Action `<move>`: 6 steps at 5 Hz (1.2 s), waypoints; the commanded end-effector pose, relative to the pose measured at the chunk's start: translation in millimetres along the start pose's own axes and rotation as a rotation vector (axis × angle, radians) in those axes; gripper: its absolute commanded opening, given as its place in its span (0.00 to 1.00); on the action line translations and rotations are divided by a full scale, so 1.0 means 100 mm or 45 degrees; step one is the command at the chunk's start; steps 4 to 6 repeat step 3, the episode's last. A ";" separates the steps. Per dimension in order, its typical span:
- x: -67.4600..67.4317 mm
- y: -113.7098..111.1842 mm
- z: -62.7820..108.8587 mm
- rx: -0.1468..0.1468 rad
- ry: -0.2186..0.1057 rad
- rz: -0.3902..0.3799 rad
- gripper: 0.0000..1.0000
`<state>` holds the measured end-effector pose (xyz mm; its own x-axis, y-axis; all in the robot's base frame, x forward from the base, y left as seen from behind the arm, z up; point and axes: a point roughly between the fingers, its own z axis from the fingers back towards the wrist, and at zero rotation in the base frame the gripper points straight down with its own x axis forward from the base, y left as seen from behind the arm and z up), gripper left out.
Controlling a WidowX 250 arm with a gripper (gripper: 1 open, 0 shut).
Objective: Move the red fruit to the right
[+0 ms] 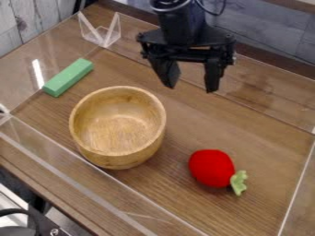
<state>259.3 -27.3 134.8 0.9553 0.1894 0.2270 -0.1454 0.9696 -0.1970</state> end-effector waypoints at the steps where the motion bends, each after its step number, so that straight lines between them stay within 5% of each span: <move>1: 0.02 -0.03 0.09 -0.004 -0.041 -0.091 1.00; 2: -0.05 -0.06 -0.03 0.018 -0.038 -0.091 1.00; 3: -0.11 -0.11 -0.14 0.031 -0.035 -0.098 0.00; 6: -0.11 -0.11 -0.14 0.031 -0.035 -0.098 0.00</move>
